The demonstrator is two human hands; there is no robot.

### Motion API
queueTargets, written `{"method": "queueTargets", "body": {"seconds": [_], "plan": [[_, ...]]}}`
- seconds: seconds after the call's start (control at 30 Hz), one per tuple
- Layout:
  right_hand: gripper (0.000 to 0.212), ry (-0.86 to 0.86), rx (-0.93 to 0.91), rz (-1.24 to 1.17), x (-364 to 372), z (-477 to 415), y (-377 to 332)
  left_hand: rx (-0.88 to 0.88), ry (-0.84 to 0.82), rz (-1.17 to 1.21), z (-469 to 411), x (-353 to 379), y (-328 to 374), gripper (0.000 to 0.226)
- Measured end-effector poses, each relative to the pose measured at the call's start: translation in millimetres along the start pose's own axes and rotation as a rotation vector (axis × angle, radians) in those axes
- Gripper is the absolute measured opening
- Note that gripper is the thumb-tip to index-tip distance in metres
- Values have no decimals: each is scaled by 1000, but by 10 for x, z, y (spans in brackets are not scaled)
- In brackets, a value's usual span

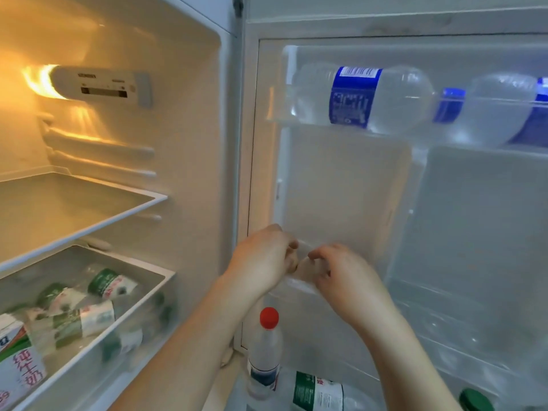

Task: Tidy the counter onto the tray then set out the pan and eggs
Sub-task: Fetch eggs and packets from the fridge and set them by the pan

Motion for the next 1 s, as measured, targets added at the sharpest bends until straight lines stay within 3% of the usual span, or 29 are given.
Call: {"method": "queueTargets", "body": {"seconds": [0.2,0.43,0.6,0.8,1.0], "plan": [[36,-120,14,47,156,-130,6,40,-108,-201,-137,98,57,23],[27,-98,12,-22,137,-156,-19,83,-201,-310,-210,204,67,21],[27,-112,30,-56,118,-157,-7,68,-295,-199,-196,275,30,28],[42,-148,37,-120,137,-153,43,56,-230,-167,-177,217,39,28],[36,-112,22,-155,120,-128,43,26,-221,54,-140,204,12,29]]}}
Point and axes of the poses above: each hand's wrist, its own z-axis away from the middle knuckle, its own x-axis out of the palm, y = z × x, the point moved 10 cm from there along -z, towards the middle knuckle, and after that the axes turned 2 degrees about x, right-handed, at the moved point
